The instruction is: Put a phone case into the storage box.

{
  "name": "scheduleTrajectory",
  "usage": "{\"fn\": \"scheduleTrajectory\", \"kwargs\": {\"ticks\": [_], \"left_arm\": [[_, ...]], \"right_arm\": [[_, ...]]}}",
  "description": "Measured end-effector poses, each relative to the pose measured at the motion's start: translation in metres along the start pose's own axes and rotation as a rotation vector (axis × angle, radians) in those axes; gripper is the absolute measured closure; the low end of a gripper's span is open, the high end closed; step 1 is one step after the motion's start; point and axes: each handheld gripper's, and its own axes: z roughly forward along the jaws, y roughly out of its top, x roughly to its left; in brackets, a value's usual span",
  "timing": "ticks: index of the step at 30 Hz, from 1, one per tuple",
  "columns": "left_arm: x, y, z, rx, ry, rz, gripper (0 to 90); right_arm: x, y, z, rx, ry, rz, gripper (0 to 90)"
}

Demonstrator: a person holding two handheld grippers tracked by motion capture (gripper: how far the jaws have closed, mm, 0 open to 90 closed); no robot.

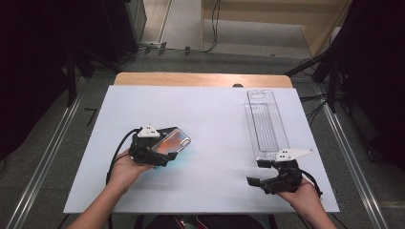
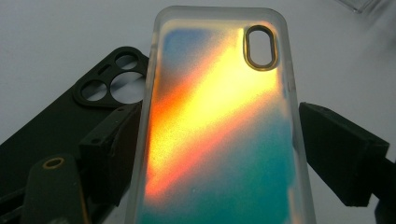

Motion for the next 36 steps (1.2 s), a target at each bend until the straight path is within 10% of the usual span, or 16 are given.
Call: {"fn": "scheduleTrajectory", "kwargs": {"ticks": [36], "left_arm": [[-0.058,0.022,0.028,-0.189,0.096,-0.132,17.0]], "right_arm": [[0.018,0.047,0.011,-0.033,-0.062,0.172,15.2]]}}
